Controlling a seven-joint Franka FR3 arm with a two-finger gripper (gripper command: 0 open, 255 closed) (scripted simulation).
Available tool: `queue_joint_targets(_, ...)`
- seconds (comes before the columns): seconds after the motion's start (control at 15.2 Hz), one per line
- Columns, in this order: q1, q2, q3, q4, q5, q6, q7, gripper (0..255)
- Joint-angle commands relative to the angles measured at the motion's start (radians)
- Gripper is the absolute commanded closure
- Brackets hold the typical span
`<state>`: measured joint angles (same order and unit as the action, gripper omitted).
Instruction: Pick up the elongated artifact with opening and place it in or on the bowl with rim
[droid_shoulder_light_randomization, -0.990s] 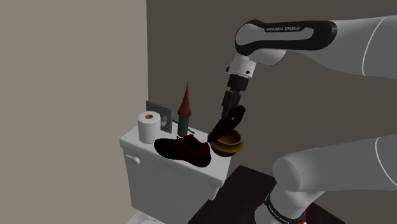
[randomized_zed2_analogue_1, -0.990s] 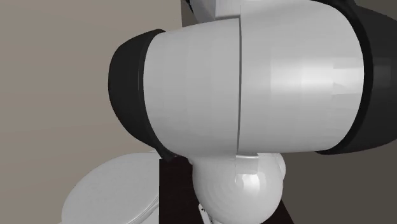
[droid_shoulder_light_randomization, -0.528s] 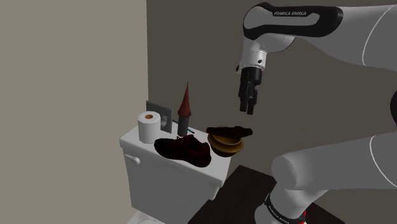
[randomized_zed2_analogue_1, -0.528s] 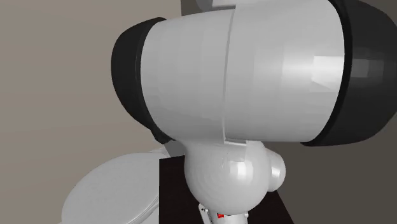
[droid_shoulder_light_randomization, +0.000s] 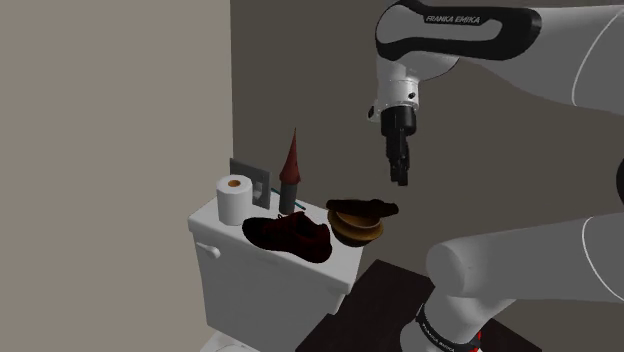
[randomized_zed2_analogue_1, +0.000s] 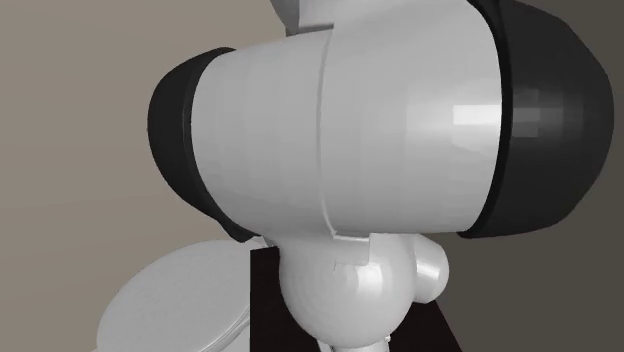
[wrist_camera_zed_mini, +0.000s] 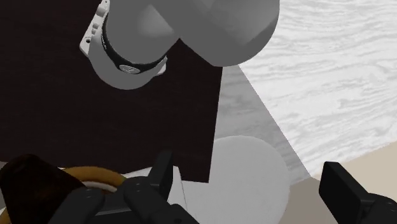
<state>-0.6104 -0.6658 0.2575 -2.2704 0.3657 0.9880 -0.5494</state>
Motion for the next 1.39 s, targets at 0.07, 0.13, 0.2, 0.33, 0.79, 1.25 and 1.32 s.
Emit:
queue_joint_targets(0.07, 0.033, 0.038, 0.042, -0.019, -0.069, 0.138, -0.095, 0)
queue_joint_targets(0.13, 0.043, 0.048, 0.056, -0.029, -0.091, 0.184, -0.123, 0)
queue_joint_targets(0.2, 0.053, 0.058, 0.071, -0.039, -0.112, 0.231, -0.151, 0)
queue_joint_targets(0.33, 0.07, 0.08, 0.1, -0.058, -0.153, 0.327, -0.2, 0)
queue_joint_targets(0.79, 0.106, 0.156, 0.188, -0.12, -0.273, 0.632, -0.308, 0)
queue_joint_targets(1.25, 0.113, 0.142, 0.192, -0.217, -0.263, 0.714, -0.313, 0)
queue_joint_targets(1.32, 0.113, 0.142, 0.192, -0.217, -0.263, 0.714, -0.313, 0)
